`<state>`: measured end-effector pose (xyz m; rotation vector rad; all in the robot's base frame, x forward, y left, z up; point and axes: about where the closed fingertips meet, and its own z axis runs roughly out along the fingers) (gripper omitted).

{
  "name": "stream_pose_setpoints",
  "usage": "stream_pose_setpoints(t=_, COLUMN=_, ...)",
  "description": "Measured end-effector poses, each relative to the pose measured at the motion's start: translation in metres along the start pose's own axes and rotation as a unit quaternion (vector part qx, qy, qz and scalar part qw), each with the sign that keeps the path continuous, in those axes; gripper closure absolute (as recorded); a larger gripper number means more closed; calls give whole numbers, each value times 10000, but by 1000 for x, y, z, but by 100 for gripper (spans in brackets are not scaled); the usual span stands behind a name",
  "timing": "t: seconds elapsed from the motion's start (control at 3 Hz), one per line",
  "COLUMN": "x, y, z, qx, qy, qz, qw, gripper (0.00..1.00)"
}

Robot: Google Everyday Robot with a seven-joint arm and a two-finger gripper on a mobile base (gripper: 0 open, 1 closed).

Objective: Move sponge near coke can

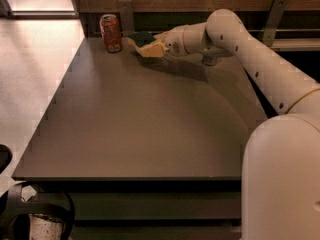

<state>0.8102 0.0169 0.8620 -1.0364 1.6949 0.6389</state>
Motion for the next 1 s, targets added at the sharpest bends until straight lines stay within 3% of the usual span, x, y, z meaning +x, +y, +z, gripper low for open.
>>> stream_pose_setpoints(t=0.33, x=0, y=3, z=4, qx=-34, qy=3, qz=4, qw=10000, gripper=11)
stream_pose_setpoints(t=0.67, x=1, y=4, z=7, qx=-52, qy=5, qz=5, qw=10000, gripper=0)
stream_pose_setpoints(t=1.0, x=1, y=4, z=7, qx=-53, qy=5, qz=5, qw=10000, gripper=0)
